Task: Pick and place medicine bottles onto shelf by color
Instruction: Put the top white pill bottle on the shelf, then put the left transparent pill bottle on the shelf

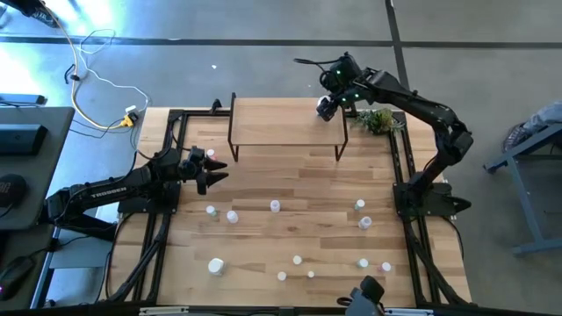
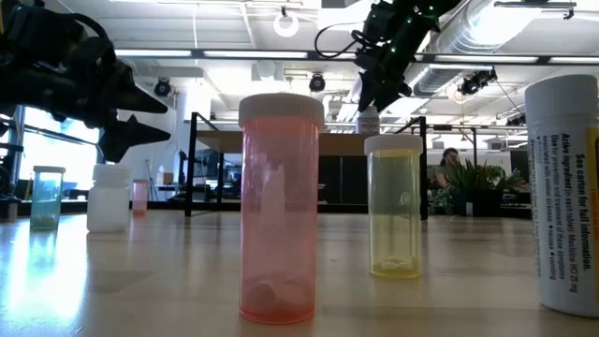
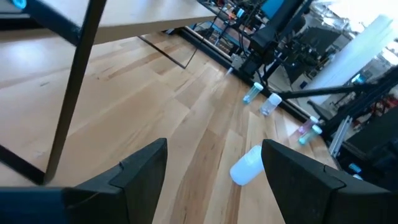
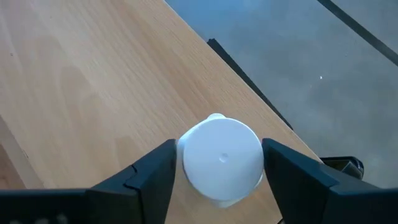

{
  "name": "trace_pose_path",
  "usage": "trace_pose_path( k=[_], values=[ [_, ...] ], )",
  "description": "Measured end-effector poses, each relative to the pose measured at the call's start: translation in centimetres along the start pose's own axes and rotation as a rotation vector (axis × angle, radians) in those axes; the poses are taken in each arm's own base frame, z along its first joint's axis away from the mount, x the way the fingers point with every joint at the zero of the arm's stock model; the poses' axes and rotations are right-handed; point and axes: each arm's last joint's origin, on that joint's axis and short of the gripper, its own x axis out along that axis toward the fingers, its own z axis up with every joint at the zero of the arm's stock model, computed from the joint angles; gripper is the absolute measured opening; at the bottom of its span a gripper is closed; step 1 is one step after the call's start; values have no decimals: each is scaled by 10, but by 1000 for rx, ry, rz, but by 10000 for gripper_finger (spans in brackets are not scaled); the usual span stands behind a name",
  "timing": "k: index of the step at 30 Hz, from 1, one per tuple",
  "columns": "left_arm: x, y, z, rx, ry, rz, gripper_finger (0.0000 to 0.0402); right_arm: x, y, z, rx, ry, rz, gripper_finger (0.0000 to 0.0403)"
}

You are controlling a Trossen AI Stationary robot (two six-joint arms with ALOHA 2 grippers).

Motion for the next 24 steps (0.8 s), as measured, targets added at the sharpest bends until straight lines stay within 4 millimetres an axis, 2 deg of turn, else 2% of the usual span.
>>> trace_pose_path(
  k=[6,13,24],
  values=[
    [0,0,0,-36,0,-1,260,-15,0,8,47,-11,0,239],
    [0,-2,0,-119,29,-49,272,-45,6,24,62,-49,11,240],
    [-7,-40,27,205,14,-290,267,-88,10,41,90,-129,-24,240]
  ],
)
